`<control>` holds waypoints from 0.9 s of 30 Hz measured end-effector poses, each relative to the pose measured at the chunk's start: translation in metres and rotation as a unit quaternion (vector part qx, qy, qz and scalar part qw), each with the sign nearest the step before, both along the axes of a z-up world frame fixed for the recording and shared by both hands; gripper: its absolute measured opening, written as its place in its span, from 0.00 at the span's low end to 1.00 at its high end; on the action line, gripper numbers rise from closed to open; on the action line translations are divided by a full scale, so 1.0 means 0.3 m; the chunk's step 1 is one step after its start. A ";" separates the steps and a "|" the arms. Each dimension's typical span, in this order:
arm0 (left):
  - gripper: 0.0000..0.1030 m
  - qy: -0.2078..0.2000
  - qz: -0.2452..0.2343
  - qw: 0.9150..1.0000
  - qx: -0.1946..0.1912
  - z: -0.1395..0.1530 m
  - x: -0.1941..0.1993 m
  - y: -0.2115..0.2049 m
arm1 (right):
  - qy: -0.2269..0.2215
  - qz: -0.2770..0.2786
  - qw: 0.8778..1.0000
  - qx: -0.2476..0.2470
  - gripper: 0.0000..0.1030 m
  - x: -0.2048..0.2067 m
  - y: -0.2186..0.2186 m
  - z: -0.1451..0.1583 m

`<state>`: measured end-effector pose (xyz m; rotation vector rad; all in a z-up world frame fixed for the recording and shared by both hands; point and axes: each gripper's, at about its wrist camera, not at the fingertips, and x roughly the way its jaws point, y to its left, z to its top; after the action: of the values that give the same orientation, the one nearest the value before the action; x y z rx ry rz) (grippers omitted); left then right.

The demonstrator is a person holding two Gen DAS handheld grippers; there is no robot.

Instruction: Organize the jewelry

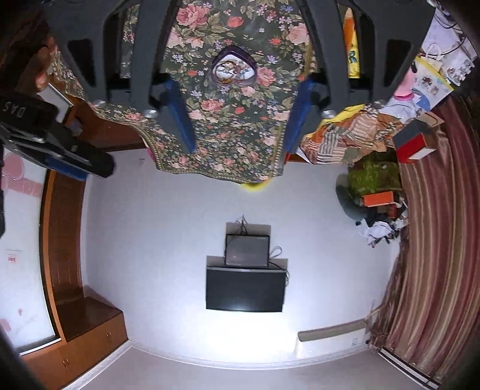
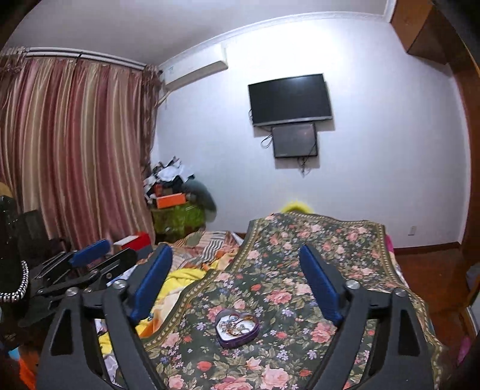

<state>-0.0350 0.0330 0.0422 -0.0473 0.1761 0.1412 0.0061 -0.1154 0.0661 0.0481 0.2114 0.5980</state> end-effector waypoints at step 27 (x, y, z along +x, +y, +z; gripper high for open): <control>0.87 0.006 0.018 1.000 0.001 -0.024 -0.020 -0.015 | 0.001 -0.022 1.000 -0.010 0.97 -0.026 -0.024 -0.012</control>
<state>-0.0409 0.0286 0.0349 -0.0475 0.1866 0.1775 -0.0017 -0.1226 0.0625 0.0346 0.2171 0.5520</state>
